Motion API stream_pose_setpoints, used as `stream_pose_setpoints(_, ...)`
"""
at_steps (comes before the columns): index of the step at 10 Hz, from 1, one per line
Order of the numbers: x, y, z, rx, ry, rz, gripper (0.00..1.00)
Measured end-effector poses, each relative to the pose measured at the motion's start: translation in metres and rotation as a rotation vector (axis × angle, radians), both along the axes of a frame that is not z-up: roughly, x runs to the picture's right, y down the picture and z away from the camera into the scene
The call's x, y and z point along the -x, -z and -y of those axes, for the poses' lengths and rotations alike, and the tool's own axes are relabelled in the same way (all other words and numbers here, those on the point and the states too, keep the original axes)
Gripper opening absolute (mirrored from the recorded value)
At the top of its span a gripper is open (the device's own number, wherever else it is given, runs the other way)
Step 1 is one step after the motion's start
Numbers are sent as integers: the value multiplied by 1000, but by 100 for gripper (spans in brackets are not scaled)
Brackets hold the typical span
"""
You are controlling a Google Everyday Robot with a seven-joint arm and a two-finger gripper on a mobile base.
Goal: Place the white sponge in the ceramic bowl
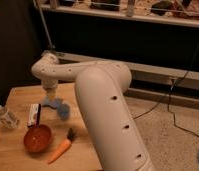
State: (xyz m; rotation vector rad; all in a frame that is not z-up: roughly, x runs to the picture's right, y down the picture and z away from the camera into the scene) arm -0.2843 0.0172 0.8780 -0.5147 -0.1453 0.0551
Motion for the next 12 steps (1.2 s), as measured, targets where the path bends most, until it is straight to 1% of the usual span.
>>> stream_pose_setpoints(3, 9, -14, -13, 32, 12, -16, 65)
stream_pose_setpoints(8, 34, -36, -44, 85, 14, -31, 65)
stream_pose_setpoints(10, 34, -42, -52, 90, 15, -50, 65)
stream_pose_setpoints(12, 30, -50, -51, 73, 13, -89, 65)
